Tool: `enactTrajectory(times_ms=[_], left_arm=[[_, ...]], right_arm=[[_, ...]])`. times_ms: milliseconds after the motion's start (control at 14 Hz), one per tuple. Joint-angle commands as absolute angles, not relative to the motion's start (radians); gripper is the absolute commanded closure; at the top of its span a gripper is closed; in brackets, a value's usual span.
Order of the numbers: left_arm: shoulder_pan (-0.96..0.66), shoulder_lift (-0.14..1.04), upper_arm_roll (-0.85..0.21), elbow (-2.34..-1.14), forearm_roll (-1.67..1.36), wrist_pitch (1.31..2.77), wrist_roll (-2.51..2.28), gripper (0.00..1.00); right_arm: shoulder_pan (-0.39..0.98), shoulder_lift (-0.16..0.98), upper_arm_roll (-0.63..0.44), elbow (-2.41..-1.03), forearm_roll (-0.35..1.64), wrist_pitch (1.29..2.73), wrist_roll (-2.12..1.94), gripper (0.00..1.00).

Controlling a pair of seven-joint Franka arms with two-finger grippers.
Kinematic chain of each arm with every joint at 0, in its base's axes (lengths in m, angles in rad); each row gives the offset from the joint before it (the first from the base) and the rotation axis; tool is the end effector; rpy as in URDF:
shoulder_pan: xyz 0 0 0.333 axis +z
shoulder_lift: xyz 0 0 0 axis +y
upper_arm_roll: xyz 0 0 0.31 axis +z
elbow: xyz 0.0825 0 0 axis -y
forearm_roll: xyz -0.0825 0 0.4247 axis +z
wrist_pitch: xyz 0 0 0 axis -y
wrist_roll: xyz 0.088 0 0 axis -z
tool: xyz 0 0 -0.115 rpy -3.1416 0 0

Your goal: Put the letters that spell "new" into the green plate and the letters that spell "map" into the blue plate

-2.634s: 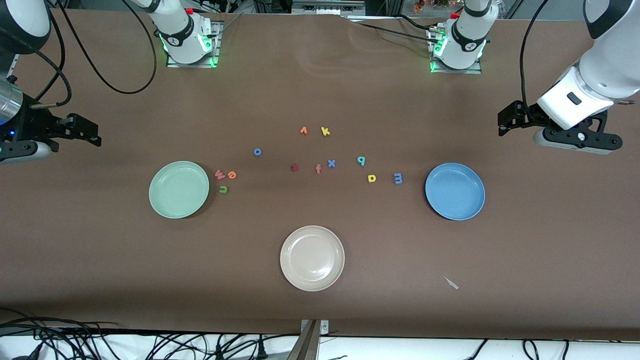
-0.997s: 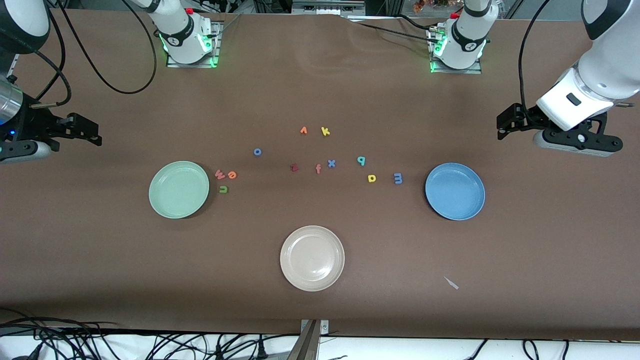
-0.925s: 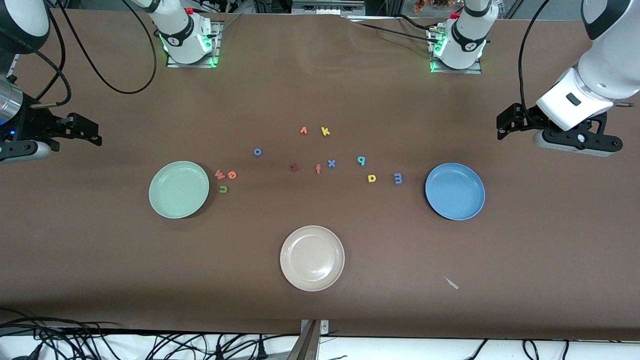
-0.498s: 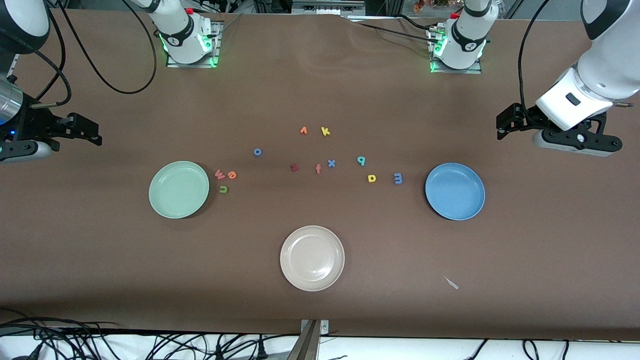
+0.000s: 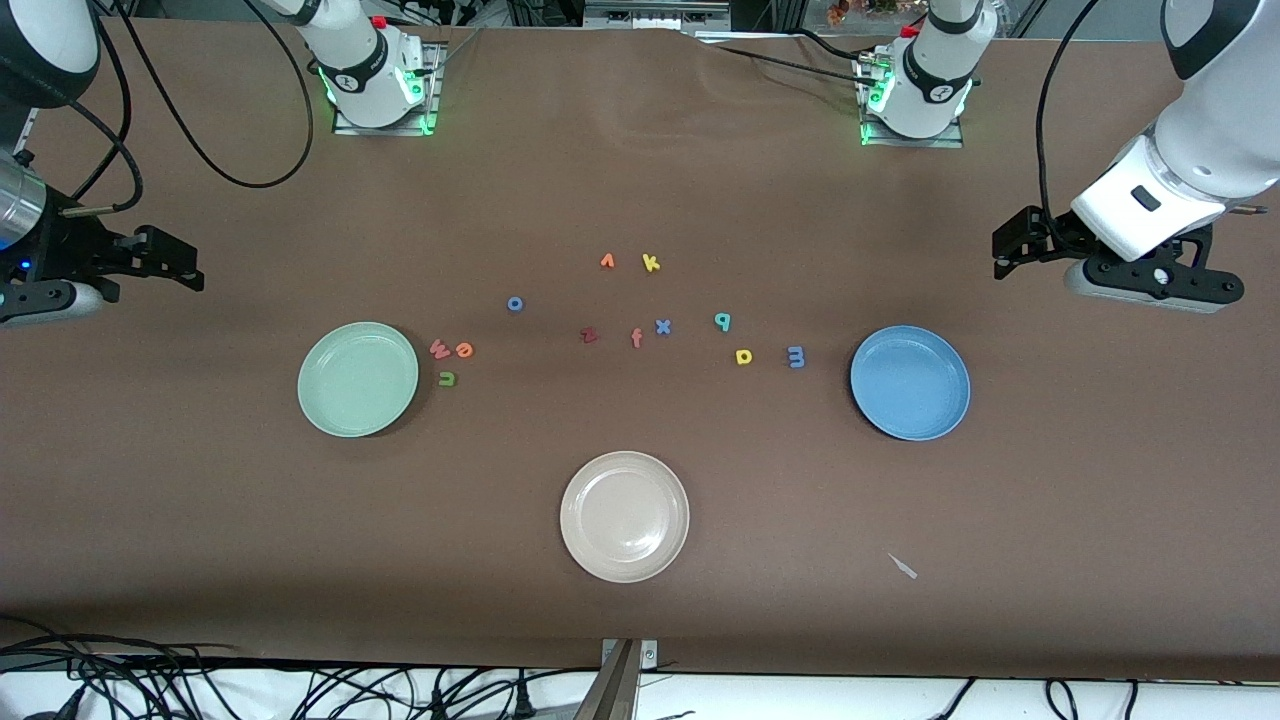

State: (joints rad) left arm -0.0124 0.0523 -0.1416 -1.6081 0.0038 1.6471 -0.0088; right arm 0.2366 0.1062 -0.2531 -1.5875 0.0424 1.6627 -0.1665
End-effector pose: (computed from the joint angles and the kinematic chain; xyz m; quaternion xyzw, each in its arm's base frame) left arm 0.6084 -0.0922 0.5666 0.9973 -0.0726 -0.0065 0.0013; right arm 0.6303 0.0006 0.5467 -0.9972 -0.0732 0.0130 0.0090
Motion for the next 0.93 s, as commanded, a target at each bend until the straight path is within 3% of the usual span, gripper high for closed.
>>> enactTrajectory(times_ms=[0,854], left_arm=[[-0.012,0.060,-0.146,-1.592,0.029,1.643,0.008,0.00],[-0.011,0.060,-0.146,-1.594,0.029,1.641,0.009,0.00]], right_arm=[[0.233,0.098,-0.255,-1.580,0.061,1.644,-0.172,0.00],[0.233,0.098,-0.255,-1.580,0.061,1.635,-0.173,0.00]])
